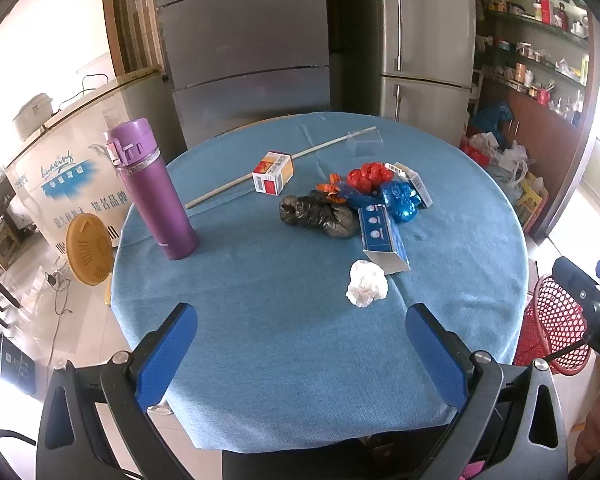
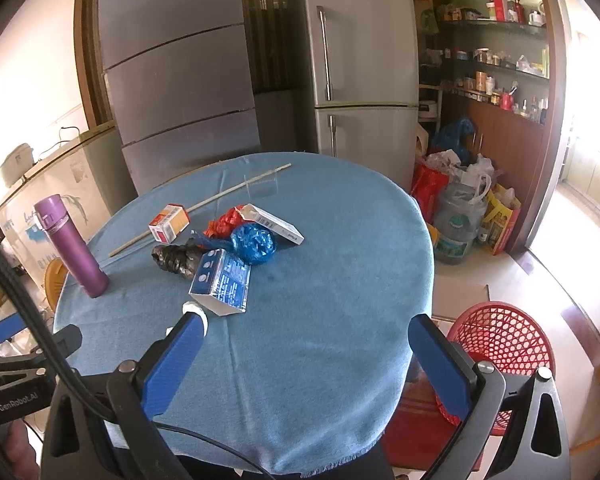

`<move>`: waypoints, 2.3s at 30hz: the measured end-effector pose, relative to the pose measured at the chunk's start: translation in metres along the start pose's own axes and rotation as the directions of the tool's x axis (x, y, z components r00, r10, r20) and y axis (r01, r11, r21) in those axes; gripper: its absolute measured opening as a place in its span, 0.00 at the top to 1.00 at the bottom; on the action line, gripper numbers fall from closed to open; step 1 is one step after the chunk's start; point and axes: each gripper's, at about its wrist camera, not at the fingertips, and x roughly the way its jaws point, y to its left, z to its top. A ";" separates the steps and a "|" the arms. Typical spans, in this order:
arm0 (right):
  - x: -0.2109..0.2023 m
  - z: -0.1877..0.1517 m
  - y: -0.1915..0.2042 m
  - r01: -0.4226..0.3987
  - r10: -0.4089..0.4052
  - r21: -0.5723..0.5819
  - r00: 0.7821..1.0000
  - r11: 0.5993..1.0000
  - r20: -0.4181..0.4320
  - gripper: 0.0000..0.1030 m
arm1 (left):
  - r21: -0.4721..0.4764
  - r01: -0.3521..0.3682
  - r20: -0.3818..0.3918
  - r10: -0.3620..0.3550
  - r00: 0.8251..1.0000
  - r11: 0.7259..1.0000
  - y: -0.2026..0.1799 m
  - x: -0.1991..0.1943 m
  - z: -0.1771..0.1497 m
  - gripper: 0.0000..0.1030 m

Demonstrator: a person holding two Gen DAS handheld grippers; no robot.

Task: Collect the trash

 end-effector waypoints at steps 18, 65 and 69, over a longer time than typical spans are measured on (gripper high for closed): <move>0.006 -0.004 -0.001 -0.004 0.004 0.007 1.000 1.000 -0.015 0.00 | 0.005 0.014 -0.021 -0.013 1.000 1.000 -0.002 0.004 -0.002 0.00; 0.014 -0.008 -0.001 -0.005 0.006 0.012 1.000 1.000 -0.024 0.00 | 0.008 0.039 -0.046 -0.039 0.998 0.999 -0.005 0.012 -0.002 0.00; 0.018 -0.005 -0.001 -0.004 0.004 0.008 1.000 1.000 -0.025 0.00 | 0.014 0.037 -0.053 -0.036 0.998 0.999 -0.006 0.016 -0.001 0.00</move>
